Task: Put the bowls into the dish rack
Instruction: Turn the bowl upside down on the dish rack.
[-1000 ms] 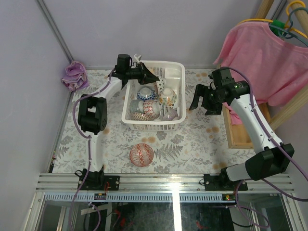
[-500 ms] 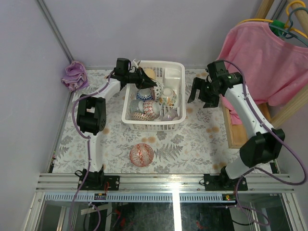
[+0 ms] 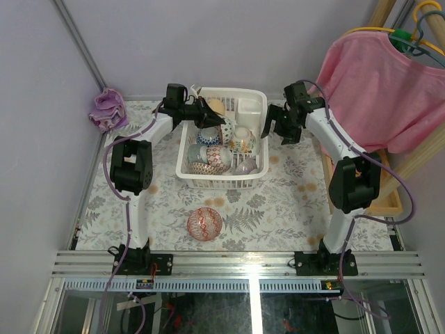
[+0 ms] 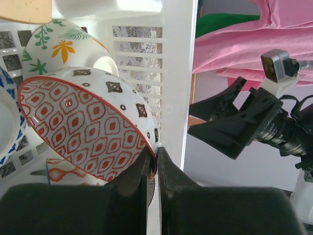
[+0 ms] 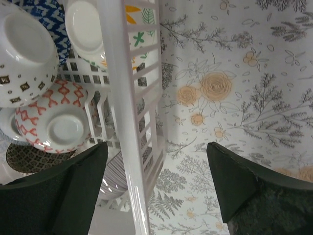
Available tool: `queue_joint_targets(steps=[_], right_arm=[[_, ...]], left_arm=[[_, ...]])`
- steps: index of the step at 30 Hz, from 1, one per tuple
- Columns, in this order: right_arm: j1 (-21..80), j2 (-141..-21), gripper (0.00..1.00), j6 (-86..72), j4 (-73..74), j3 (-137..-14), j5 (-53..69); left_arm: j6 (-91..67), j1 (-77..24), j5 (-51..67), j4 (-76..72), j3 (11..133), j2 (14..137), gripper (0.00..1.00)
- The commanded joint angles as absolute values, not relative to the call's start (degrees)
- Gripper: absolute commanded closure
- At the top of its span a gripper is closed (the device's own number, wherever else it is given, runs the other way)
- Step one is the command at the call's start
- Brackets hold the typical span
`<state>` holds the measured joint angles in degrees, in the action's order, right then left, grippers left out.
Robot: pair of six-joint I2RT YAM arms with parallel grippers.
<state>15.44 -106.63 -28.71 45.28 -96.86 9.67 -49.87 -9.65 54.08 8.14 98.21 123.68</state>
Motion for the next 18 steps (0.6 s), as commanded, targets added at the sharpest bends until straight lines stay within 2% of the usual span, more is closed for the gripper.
queue_joint_targets(steps=[1, 5, 6, 8, 9, 10, 11, 12, 14, 18], right_arm=[[17.2, -109.2, 0.13, -27.8, 42.3, -103.1, 8.5], [19.9, -113.9, 0.19, -25.8, 45.6, -108.1, 2.9], [20.2, -115.0, 0.23, -25.4, 46.7, -109.3, 1.7], [20.9, -117.0, 0.43, -24.8, 48.4, -111.0, -0.2], [21.0, -117.7, 0.57, -24.6, 49.1, -111.6, -0.6], [21.1, -118.0, 0.76, -24.5, 49.5, -112.1, -1.0], [21.1, -118.3, 0.89, -24.4, 50.0, -112.3, -1.6], [21.1, -118.3, 0.94, -24.4, 50.1, -112.3, -2.1], [21.1, -118.2, 0.99, -24.1, 50.2, -111.9, -2.4], [21.2, -117.8, 1.00, -24.2, 49.9, -110.8, -2.2]], left_arm=[[-51.2, -8.4, 55.6, 7.1, 98.3, 121.8, 1.00], [-51.0, -8.4, 55.5, 7.3, 98.3, 121.7, 1.00], [-50.8, -8.3, 55.4, 7.6, 98.3, 121.7, 1.00], [-50.7, -8.2, 55.2, 7.7, 97.8, 121.4, 1.00], [-50.7, -8.2, 55.2, 7.6, 97.5, 121.3, 1.00], [-50.6, -8.2, 55.1, 7.5, 97.2, 121.2, 0.99], [-50.6, -8.1, 55.1, 7.5, 96.9, 121.1, 0.99], [-50.5, -8.0, 55.0, 7.5, 96.7, 120.9, 0.99], [-50.1, -7.7, 54.8, 7.8, 96.2, 120.5, 0.99], [-48.7, -7.3, 54.3, 8.9, 95.0, 119.6, 0.99]])
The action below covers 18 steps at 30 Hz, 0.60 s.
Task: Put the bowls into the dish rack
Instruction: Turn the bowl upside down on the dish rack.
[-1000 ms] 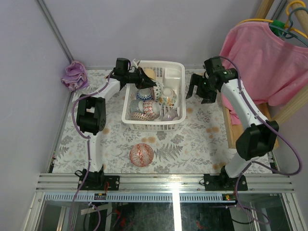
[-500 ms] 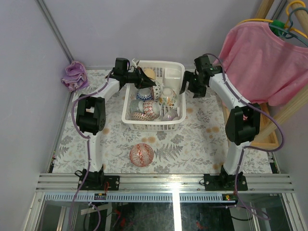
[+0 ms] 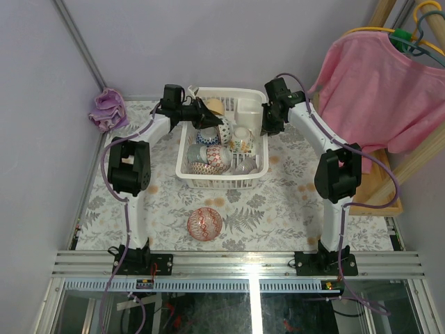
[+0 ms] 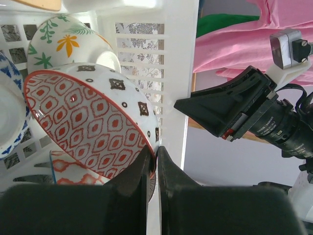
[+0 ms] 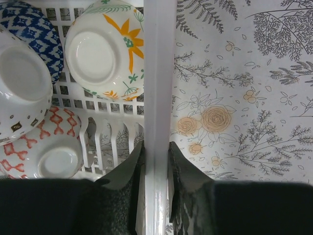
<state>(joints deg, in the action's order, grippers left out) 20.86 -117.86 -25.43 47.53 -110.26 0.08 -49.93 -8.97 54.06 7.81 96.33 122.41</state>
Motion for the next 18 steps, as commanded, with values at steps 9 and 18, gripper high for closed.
queue_joint_targets(steps=[9, 18], right_arm=[[21.2, -117.1, 1.00, -24.3, 49.1, -109.6, -1.2], [21.2, -116.6, 1.00, -24.2, 48.7, -108.5, -0.7]], left_arm=[[-44.7, -3.9, 52.2, 12.9, 94.2, 119.2, 0.98], [-43.7, -1.0, 52.3, 15.0, 98.8, 122.8, 0.97]])
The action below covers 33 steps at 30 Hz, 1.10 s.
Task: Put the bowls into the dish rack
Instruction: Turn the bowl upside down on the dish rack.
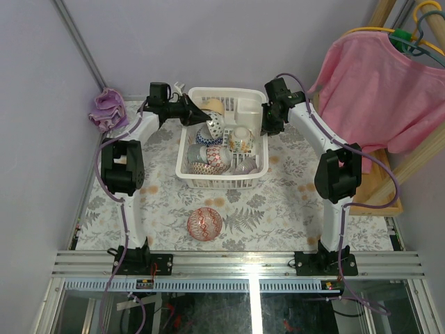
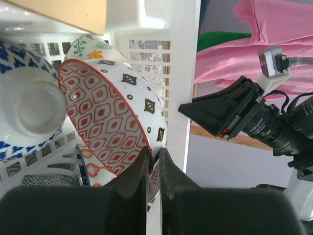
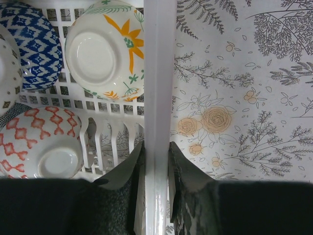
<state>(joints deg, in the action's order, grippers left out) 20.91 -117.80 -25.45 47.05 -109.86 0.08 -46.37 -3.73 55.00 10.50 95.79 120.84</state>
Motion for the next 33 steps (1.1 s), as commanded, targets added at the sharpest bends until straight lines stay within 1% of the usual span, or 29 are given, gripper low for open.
queue_joint_targets(steps=[1, 12, 21, 33], right_arm=[[21.2, -116.6, 1.00, -24.3, 48.7, -108.4, -0.6], [21.1, -116.3, 1.00, -24.1, 48.5, -107.8, -0.3], [21.0, -116.4, 1.00, -24.0, 48.4, -107.5, 0.0], [21.0, -115.4, 1.00, -24.0, 47.7, -105.3, 0.3]], left_arm=[[-43.1, -0.9, 52.1, 16.0, 99.4, 123.2, 0.97], [-38.9, 0.4, 50.1, 20.3, 99.6, 124.7, 0.97], [-35.8, 2.0, 47.0, 23.9, 96.6, 123.7, 0.89], [-32.9, 3.2, 43.5, 28.2, 96.2, 124.3, 0.88]])
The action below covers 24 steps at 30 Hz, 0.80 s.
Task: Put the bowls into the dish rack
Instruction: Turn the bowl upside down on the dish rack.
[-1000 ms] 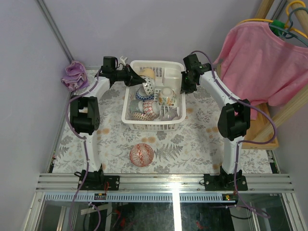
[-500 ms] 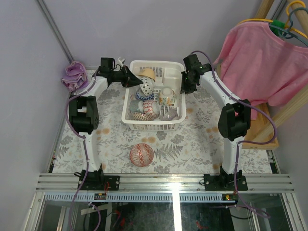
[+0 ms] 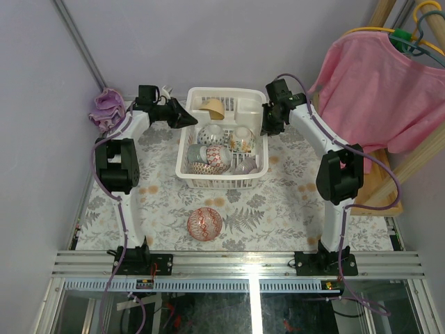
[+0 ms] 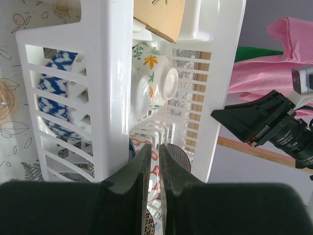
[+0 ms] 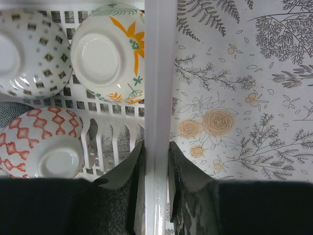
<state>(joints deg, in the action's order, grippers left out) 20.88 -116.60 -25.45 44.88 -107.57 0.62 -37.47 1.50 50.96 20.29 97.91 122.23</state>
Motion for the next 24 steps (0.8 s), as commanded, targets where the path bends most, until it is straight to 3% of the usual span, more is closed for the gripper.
queue_joint_targets(steps=[1, 12, 16, 19, 24], right_arm=[[20.9, -115.4, 1.00, -23.9, 47.7, -105.2, 0.3], [20.9, -115.2, 0.99, -24.2, 47.1, -104.8, 0.9], [20.9, -115.1, 0.95, -24.4, 47.1, -105.5, 1.4], [20.9, -114.8, 0.87, -24.6, 46.6, -106.1, 2.1], [20.9, -114.3, 0.64, -25.3, 46.4, -107.2, 3.0]], left_arm=[[-32.5, 3.3, 43.2, 28.7, 96.2, 124.1, 0.88], [-32.0, 3.2, 38.4, 32.9, 100.6, 121.4, 0.81], [-32.2, 2.9, 36.7, 34.2, 104.2, 119.0, 0.75], [-31.8, 2.2, 34.9, 36.8, 107.0, 116.9, 0.72], [-31.9, 0.5, 32.2, 39.7, 107.8, 112.4, 0.69]])
